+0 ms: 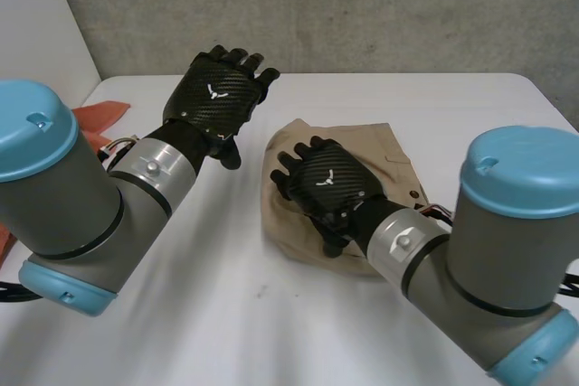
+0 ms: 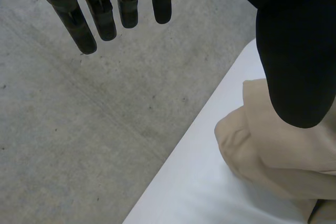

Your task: Fold the laundry.

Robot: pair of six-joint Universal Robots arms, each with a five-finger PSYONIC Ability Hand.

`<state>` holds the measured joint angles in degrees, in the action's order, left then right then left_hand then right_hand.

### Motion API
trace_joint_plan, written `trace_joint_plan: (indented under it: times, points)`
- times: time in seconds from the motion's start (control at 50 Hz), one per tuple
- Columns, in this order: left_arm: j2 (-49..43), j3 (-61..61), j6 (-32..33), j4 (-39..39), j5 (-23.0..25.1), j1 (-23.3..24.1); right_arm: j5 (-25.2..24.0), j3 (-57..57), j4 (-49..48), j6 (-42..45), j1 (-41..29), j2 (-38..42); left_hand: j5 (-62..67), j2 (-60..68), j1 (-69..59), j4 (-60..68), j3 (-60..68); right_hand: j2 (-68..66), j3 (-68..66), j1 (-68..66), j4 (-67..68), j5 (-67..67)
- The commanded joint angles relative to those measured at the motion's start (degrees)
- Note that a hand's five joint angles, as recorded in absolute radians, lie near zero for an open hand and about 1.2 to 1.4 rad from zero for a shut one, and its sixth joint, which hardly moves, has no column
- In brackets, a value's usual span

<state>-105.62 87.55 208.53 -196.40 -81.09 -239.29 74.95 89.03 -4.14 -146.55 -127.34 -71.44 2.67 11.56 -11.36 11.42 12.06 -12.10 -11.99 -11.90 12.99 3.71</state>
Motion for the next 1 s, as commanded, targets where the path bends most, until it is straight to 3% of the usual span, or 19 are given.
trace_joint_plan:
  times: [0.02, 0.14, 0.28, 0.4, 0.52, 0.62, 0.7, 0.86, 0.96, 1.0]
  points:
    - [-2.39, -1.06, 0.12, -0.74, 5.85, 0.05, -0.77, 1.59, 9.66, -2.42, 4.12, -3.79, -2.67, -1.56, 1.36, -1.42, -2.06, 2.10, 1.99, 1.90, -2.99, -3.71]
    - [-8.44, -2.99, 0.73, -1.53, 12.00, -0.13, -1.04, 2.64, 13.27, -2.77, 6.67, -7.30, -2.63, -1.52, 1.31, -1.37, -2.02, 1.52, 1.40, 1.31, -2.40, -3.12]
    - [-13.73, -4.67, 3.45, -1.18, 14.91, -0.21, 0.54, 5.10, 13.45, -6.54, 14.39, -10.37, -0.44, 0.67, -0.87, 0.81, 0.17, -2.01, -2.13, -2.21, 1.12, 0.41]
    - [-18.21, -6.95, 9.87, -0.22, 17.19, -0.83, 0.98, 8.00, 13.45, -9.54, 21.34, -11.17, 2.42, 3.53, -3.73, 3.67, 3.03, -4.54, -4.65, -4.74, 3.65, 2.94]
    - [-20.32, -8.71, 13.39, 0.93, 16.93, -1.00, -0.16, 11.60, 12.84, -10.07, 25.04, -9.78, 12.99, 14.10, -14.30, 14.24, 13.60, -4.37, -4.49, -4.58, 3.49, 2.77]
    - [-21.64, -9.77, 13.65, 1.10, 16.49, -1.09, -0.25, 12.48, 11.35, -10.77, 25.04, -4.24, 40.19, 41.30, -41.51, 41.45, 40.80, -4.20, -4.32, -4.41, 3.32, 2.60]
    - [-21.64, -9.68, 13.65, 1.02, 15.01, -1.01, -0.25, 12.57, 9.06, -13.75, 25.04, -0.28, 51.00, 52.11, -52.31, 52.25, 51.61, -4.20, -4.32, -4.41, 3.32, 2.60]
    - [-20.85, -9.59, 13.04, 1.02, 12.01, -0.30, -1.39, 11.87, 3.96, -18.77, 24.60, 3.50, 57.09, 58.20, -58.40, 58.34, 57.70, -7.39, -7.50, -7.59, 6.50, 5.78]
    - [-19.10, -9.15, 12.60, 1.02, 10.69, -0.13, -0.86, 10.38, 2.03, -18.51, 24.51, 5.79, 57.09, 58.20, -58.40, 58.34, 57.70, -19.32, -19.43, -19.52, 18.43, 17.71]
    - [-18.22, -8.98, 11.29, 1.02, 9.82, -0.13, -0.60, 9.32, 1.59, -18.42, 24.51, 6.66, 57.26, 58.36, -58.57, 58.51, 57.87, -30.91, -31.02, -31.11, 30.02, 29.30]
